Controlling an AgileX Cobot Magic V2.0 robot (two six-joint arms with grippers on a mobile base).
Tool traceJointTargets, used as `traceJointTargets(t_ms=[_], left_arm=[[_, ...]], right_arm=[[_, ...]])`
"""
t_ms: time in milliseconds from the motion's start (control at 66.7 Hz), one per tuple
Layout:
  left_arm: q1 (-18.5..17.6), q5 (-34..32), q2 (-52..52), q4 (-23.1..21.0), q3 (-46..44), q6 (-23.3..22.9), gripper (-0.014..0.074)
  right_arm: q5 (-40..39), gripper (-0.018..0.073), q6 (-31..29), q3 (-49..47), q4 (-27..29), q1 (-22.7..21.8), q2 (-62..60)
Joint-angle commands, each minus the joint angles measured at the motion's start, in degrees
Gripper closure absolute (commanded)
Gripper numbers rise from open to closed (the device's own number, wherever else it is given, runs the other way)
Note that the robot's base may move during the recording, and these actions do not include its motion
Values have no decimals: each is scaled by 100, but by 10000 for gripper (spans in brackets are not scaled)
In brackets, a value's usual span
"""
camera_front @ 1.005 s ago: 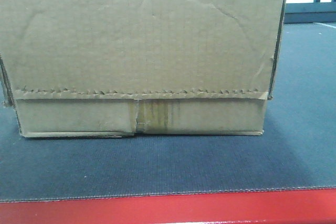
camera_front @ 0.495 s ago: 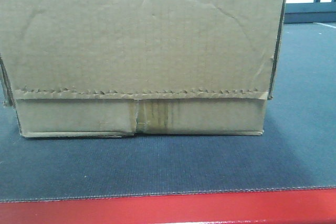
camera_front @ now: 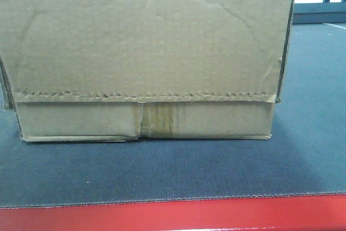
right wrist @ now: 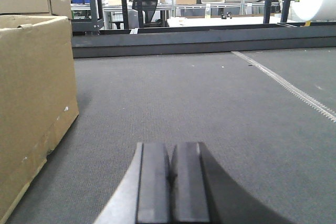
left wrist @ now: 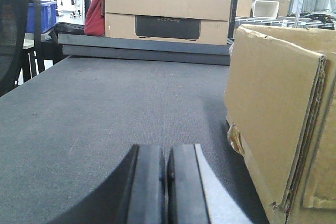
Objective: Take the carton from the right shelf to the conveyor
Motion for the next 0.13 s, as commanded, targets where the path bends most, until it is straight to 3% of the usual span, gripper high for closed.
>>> traceJointTargets(t_ms=[0,120], left_arm=[[23,-115,-33,-40,-13,19,582],[23,-115,-33,-40,-13,19,582]], right_arm=[[-119,629,-64,-5,-43,-33,-20],[-119,629,-64,-5,-43,-33,-20]])
